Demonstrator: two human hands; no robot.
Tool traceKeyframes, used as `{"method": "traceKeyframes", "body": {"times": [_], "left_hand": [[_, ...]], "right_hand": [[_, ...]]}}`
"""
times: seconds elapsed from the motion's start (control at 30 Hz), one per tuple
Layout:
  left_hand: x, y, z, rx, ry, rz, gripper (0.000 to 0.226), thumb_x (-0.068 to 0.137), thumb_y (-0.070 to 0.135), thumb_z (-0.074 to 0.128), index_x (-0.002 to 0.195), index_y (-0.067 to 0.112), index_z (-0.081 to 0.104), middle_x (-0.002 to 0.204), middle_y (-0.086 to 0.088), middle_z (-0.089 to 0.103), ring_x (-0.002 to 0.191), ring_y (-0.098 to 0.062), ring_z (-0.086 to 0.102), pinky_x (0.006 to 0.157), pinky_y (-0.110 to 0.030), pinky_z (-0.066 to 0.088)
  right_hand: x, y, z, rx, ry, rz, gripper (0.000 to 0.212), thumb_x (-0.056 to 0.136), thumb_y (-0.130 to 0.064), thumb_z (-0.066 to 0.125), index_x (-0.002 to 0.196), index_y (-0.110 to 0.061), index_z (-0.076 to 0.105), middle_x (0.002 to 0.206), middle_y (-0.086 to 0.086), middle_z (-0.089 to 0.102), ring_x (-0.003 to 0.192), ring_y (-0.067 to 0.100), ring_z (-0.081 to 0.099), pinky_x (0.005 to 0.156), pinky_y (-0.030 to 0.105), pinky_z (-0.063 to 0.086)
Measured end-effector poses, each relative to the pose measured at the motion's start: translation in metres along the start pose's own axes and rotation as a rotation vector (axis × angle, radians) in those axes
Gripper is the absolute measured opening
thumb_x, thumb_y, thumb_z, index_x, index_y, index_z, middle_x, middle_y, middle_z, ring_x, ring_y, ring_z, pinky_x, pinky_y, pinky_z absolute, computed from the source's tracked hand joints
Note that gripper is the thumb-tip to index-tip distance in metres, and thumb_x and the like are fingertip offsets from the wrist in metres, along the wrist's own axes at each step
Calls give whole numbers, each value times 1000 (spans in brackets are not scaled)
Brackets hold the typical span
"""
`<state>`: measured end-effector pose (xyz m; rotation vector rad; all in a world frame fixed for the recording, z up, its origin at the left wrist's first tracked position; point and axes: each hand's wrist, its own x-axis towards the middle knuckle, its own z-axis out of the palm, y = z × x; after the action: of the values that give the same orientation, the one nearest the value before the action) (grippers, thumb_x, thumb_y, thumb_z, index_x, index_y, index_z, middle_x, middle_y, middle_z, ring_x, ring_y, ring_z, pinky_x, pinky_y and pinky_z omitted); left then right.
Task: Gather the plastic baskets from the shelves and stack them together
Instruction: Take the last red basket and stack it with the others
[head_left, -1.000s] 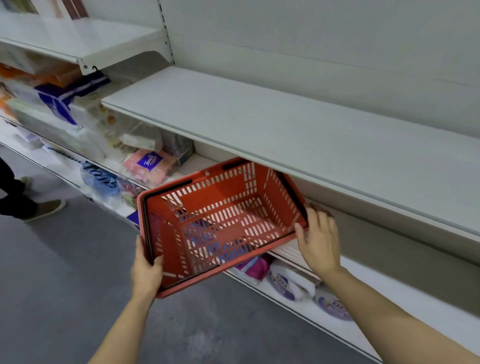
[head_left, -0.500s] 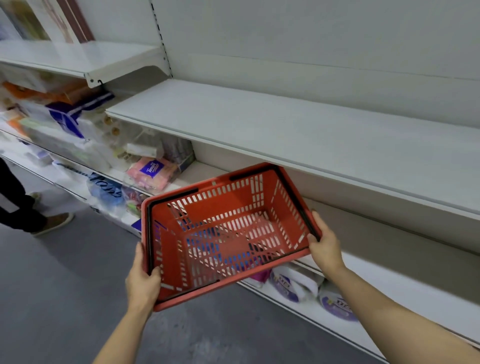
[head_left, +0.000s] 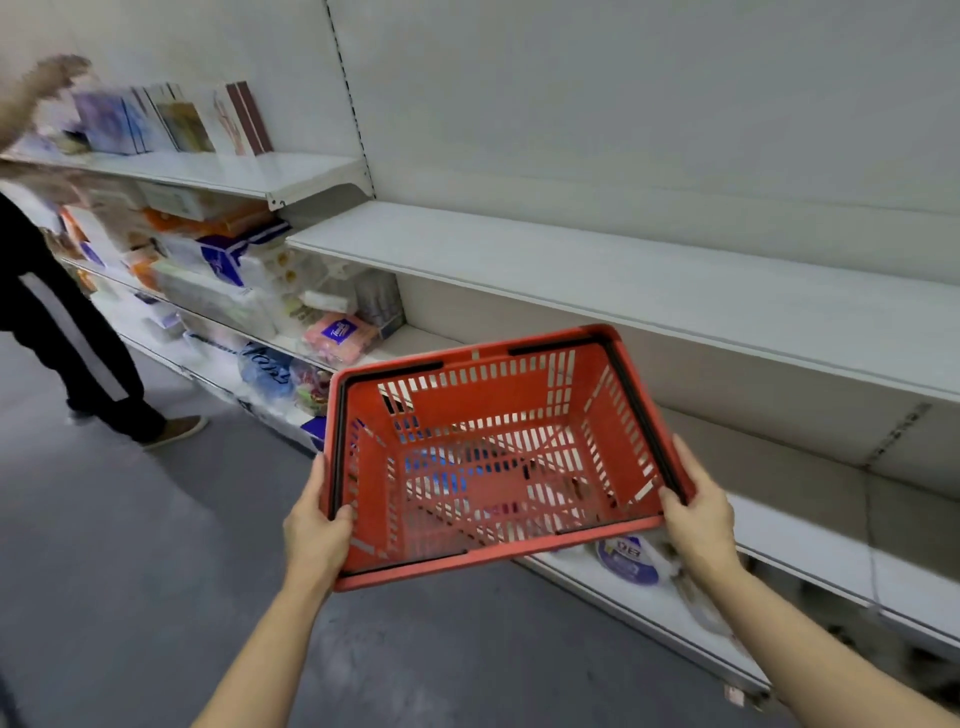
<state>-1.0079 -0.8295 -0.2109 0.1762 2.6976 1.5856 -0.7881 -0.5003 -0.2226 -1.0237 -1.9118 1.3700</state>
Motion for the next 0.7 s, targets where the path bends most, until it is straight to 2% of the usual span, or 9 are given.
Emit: {"method": "traceKeyframes", "body": {"times": [0.13, 0.23, 0.3, 0.4, 0.47, 0.53, 0.57, 0.63, 0.7], "left_hand": [[-41, 32, -25, -37, -71, 26, 83, 81, -10, 59, 148, 36, 43, 123, 17, 59, 112, -10, 61, 102, -29, 43], [-68, 48, -46, -17, -61, 41, 84, 81, -11, 61, 147, 38, 44, 119, 15, 62, 105, -9, 62, 95, -27, 45], [-79, 52, -62, -36, -49, 61, 83, 81, -11, 63, 147, 37, 44, 119, 13, 64, 104, -11, 63, 96, -31, 47], [-90, 64, -80, -60, -17, 96, 82, 81, -11, 65, 145, 36, 46, 115, 11, 63, 97, -13, 65, 96, -35, 48], [-94, 77, -90, -79, -7, 133, 81, 81, -10, 67, 145, 36, 47, 114, 9, 63, 95, -13, 64, 98, -40, 48], [-96, 95, -95, -103, -10, 169, 81, 82, -8, 69, 146, 36, 45, 121, 9, 61, 104, -14, 62, 102, -41, 46], [-95, 105, -96, -121, -22, 199, 83, 82, -6, 70, 146, 39, 43, 126, 10, 60, 109, -13, 61, 103, -41, 44], [-95, 131, -93, -160, -45, 273, 86, 82, -6, 69, 147, 41, 39, 134, 9, 57, 117, -13, 59, 104, -38, 42], [-98, 163, -83, -194, -57, 356, 84, 84, -7, 67, 149, 37, 38, 137, 8, 55, 120, -13, 57, 107, -39, 41]], "right_hand": [[-52, -22, -56, 5, 46, -10, 73, 81, 8, 49, 140, -34, 47, 131, -4, 60, 117, 13, 56, 102, 36, 44], [-89, -40, -84, 42, 54, -32, 68, 83, 10, 49, 142, -25, 47, 134, -3, 57, 119, 13, 54, 101, 32, 42], [-110, -49, -94, 68, 56, -61, 66, 84, 11, 49, 142, -21, 47, 135, -3, 55, 120, 13, 53, 101, 30, 42], [-131, -62, -107, 117, 82, -93, 66, 85, 11, 50, 142, -23, 47, 134, -5, 57, 119, 10, 56, 102, 32, 45], [-139, -76, -119, 158, 108, -109, 66, 85, 11, 50, 140, -25, 48, 129, -12, 59, 111, -4, 58, 94, 22, 50], [-145, -91, -135, 194, 136, -163, 66, 85, 11, 50, 139, -26, 48, 124, -19, 58, 104, -14, 57, 81, 7, 47], [-147, -98, -145, 207, 147, -191, 65, 86, 11, 50, 139, -27, 48, 125, -21, 57, 106, -12, 57, 81, 8, 48], [-147, -109, -166, 217, 184, -228, 65, 87, 9, 50, 141, -28, 48, 131, -19, 57, 116, -2, 56, 94, 23, 50], [-147, -117, -192, 222, 238, -265, 66, 87, 8, 50, 141, -29, 48, 133, -18, 57, 120, 1, 54, 102, 35, 47]]}}
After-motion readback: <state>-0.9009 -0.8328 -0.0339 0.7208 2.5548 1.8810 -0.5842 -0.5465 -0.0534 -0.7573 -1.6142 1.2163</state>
